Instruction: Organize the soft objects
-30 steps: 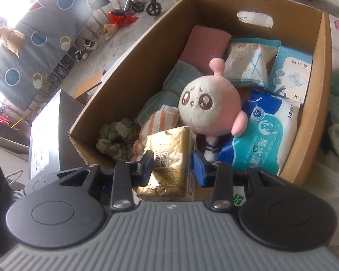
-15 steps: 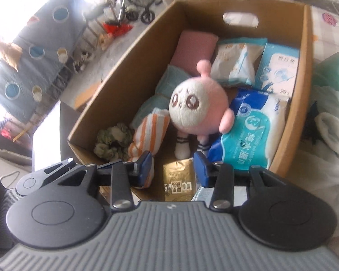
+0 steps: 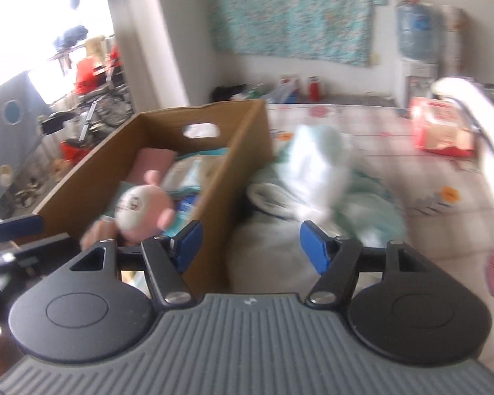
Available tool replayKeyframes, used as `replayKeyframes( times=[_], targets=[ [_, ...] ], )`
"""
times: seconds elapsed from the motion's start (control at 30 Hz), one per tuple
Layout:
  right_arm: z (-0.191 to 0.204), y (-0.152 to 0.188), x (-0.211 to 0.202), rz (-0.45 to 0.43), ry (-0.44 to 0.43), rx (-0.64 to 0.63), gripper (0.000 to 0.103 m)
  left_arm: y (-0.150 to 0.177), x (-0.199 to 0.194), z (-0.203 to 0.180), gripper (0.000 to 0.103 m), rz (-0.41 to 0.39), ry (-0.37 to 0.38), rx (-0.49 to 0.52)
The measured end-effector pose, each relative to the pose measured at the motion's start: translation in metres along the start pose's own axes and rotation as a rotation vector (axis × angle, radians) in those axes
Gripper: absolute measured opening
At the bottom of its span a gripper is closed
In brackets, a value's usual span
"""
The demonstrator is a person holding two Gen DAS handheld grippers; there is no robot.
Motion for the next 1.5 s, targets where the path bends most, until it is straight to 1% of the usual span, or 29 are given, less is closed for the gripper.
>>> replayKeyframes(
  times=[0.07,0.1,0.17,0.23,0.33,0.43,0.6,0.73,0.87,1.03,1.17,1.37,1.5],
  targets=[
    [-0.009,0.02,-0.008,-0.026,0.055,0.023,0.07,0.004,0.002,-0.007,0.103,0.019,-0.014,0.004],
    [-0.012,0.029,-0.012,-0.035,0.072,0.032,0.073,0.006,0.002,-0.01,0.103,0.026,-0.023,0.005],
    [-0.018,0.047,-0.018,-0.046,0.099,0.05,0.075,0.013,0.0,-0.018,0.103,0.038,-0.037,0.008],
    [-0.022,0.061,-0.021,-0.05,0.112,0.054,0.077,0.02,-0.003,-0.024,0.103,0.043,-0.054,0.02],
    [-0.025,0.08,-0.028,-0.055,0.141,0.041,0.081,0.034,-0.009,-0.034,0.103,0.04,-0.101,0.038],
    [-0.028,0.089,-0.036,-0.061,0.136,0.049,0.082,0.046,-0.018,-0.04,0.103,0.027,-0.137,0.056],
    [-0.03,0.095,-0.048,-0.053,0.128,0.062,0.083,0.058,-0.026,-0.04,0.103,0.024,-0.205,0.044],
    [-0.031,0.098,-0.056,-0.046,0.135,0.074,0.084,0.064,-0.022,-0.03,0.103,0.074,-0.257,-0.006],
    [-0.031,0.102,-0.058,-0.028,0.13,0.083,0.084,0.07,-0.014,-0.024,0.103,0.134,-0.262,-0.045],
    [-0.026,0.107,-0.057,0.004,0.126,0.075,0.085,0.075,-0.007,-0.025,0.103,0.173,-0.291,-0.028],
    [-0.023,0.107,-0.058,0.016,0.127,0.068,0.086,0.077,-0.006,-0.025,0.103,0.193,-0.278,-0.033],
    [-0.021,0.104,-0.059,0.035,0.111,0.071,0.086,0.076,-0.008,-0.026,0.103,0.199,-0.268,-0.042],
    [-0.018,0.102,-0.061,0.036,0.113,0.061,0.087,0.073,-0.01,-0.024,0.103,0.206,-0.256,-0.071]
  ],
)
Point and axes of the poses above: each gripper's, at about its wrist camera, not at the fingertips, and x roughly the way its jaws point, z to its left, y to its underside, the point moved 1 cm from there along x, roughly the way its jaws point, and after that the axes turned 12 degrees about z, right-handed, at the moved point
